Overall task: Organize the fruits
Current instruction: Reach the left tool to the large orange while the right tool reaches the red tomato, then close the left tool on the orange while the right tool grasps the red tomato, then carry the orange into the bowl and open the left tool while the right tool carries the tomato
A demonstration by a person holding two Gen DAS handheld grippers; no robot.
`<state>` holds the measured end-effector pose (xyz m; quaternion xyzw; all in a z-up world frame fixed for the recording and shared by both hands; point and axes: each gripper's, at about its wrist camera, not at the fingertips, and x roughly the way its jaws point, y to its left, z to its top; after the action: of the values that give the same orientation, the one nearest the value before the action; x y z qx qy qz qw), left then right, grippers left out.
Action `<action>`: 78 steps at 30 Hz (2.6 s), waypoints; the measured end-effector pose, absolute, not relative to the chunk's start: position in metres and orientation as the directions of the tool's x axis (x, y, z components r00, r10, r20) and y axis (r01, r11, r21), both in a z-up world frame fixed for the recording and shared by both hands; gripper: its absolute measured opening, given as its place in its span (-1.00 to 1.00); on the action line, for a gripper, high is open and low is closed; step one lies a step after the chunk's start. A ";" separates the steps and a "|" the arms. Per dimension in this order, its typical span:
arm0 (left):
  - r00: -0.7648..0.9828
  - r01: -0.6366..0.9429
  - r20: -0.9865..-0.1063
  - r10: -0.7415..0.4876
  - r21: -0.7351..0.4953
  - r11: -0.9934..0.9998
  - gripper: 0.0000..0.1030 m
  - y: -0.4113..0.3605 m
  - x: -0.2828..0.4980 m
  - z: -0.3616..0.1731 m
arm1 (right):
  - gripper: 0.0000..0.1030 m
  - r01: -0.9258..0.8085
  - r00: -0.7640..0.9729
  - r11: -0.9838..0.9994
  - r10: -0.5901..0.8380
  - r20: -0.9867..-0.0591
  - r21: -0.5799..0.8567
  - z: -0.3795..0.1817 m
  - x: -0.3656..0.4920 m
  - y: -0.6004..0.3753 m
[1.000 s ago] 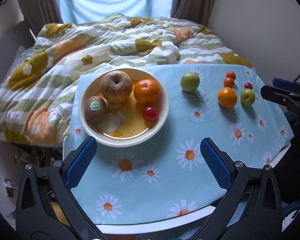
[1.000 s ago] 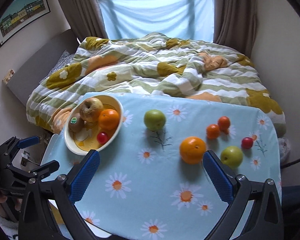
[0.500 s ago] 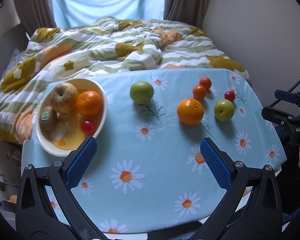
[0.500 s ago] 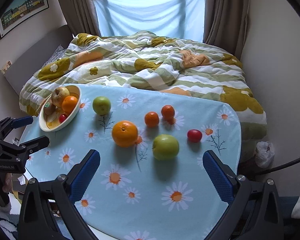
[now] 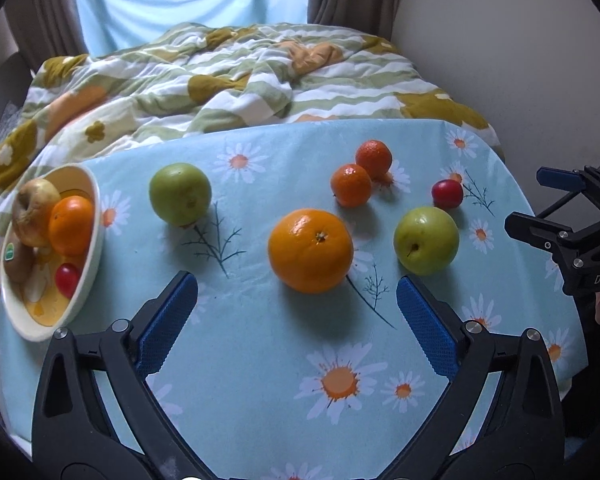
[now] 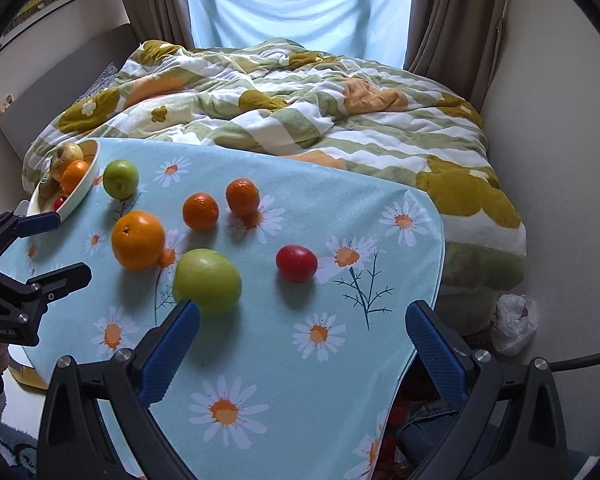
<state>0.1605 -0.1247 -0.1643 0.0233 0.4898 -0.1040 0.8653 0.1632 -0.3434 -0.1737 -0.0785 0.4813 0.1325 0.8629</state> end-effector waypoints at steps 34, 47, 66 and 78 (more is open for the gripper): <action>0.418 0.128 -0.904 -0.091 -0.040 0.991 0.28 -0.133 0.189 -0.219 | -0.03 -0.451 0.354 0.891 0.229 -0.907 0.049 -0.228 0.221 -0.333; 0.431 0.116 -0.897 -0.100 -0.055 0.992 0.28 -0.122 0.180 -0.212 | -0.41 -0.484 0.366 0.875 0.236 -0.900 0.033 -0.223 0.219 -0.322; 0.510 0.073 -0.853 -0.109 -0.084 0.994 0.27 -0.093 0.144 -0.149 | -0.41 -0.484 0.427 0.874 0.273 -0.862 0.038 -0.167 0.193 -0.301; 0.544 0.105 -0.829 -0.129 -0.086 0.991 0.27 -0.031 0.126 -0.110 | -0.41 -0.461 0.453 0.884 0.305 -0.838 0.073 -0.130 0.165 -0.237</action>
<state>0.1264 -0.0309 -0.1101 -0.0132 0.4726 -0.0666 0.8786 0.1654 -0.2365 -0.1302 -0.0824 0.4717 0.2258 0.8484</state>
